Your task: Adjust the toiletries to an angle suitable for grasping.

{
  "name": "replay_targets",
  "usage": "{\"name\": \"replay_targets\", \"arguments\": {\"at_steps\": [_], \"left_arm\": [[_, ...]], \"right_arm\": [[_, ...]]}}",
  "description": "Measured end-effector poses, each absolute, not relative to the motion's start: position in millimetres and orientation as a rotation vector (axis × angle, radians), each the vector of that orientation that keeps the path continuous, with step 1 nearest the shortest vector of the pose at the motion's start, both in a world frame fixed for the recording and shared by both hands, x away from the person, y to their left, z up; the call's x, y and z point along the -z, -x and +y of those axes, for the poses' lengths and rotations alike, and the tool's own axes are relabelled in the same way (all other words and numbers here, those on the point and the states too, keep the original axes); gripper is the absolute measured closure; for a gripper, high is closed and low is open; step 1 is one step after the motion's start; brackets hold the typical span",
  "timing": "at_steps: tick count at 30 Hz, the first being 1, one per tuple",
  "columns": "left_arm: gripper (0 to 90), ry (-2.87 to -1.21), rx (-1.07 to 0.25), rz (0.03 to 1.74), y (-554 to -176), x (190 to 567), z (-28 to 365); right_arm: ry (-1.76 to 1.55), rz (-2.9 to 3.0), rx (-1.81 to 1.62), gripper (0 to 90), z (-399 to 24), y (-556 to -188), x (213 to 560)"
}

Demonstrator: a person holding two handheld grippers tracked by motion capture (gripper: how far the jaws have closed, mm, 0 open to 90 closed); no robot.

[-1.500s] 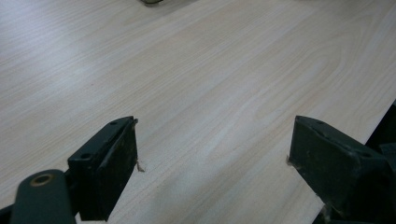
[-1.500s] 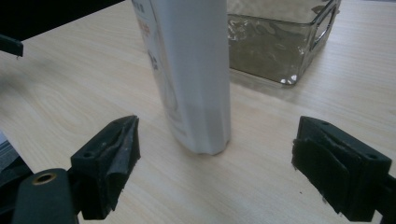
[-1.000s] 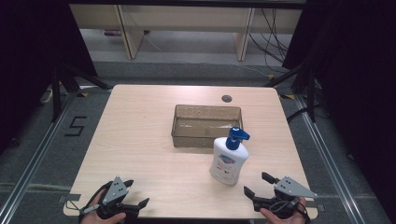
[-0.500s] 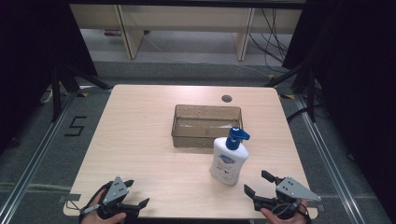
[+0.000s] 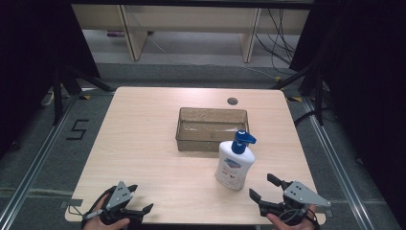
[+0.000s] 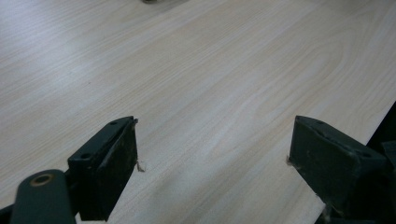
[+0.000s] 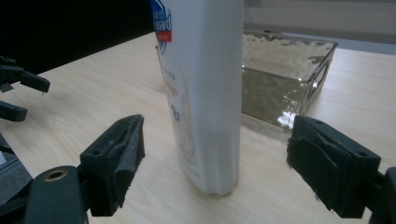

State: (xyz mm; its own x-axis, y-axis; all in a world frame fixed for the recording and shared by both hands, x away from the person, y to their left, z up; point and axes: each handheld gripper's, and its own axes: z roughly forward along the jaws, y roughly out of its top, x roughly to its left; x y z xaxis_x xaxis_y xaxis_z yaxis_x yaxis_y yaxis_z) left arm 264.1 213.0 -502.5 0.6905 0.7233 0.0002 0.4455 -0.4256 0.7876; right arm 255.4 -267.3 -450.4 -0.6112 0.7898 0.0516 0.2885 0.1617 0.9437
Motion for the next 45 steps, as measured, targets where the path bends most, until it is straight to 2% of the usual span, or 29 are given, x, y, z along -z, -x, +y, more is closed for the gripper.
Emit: {"name": "replay_targets", "arguments": {"at_steps": [13, 16, 23, 45], "left_arm": [[14.8, -2.105, -0.449, 0.88, -266, 503, 214], [14.8, -2.062, -0.43, 0.9, -265, 505, 212], [14.8, -2.102, -0.449, 0.889, -267, 504, 213], [14.8, -2.084, -0.448, 0.898, -267, 505, 213]], "right_arm": [[-0.992, 1.951, -1.481, 21.1, -265, -254, 429], [-0.979, 1.954, -1.491, 21.4, -263, -255, 425], [-0.969, 1.941, -1.493, 22.5, -262, -256, 411], [-0.842, 1.927, -1.515, 26.9, -243, -285, 372]]}}
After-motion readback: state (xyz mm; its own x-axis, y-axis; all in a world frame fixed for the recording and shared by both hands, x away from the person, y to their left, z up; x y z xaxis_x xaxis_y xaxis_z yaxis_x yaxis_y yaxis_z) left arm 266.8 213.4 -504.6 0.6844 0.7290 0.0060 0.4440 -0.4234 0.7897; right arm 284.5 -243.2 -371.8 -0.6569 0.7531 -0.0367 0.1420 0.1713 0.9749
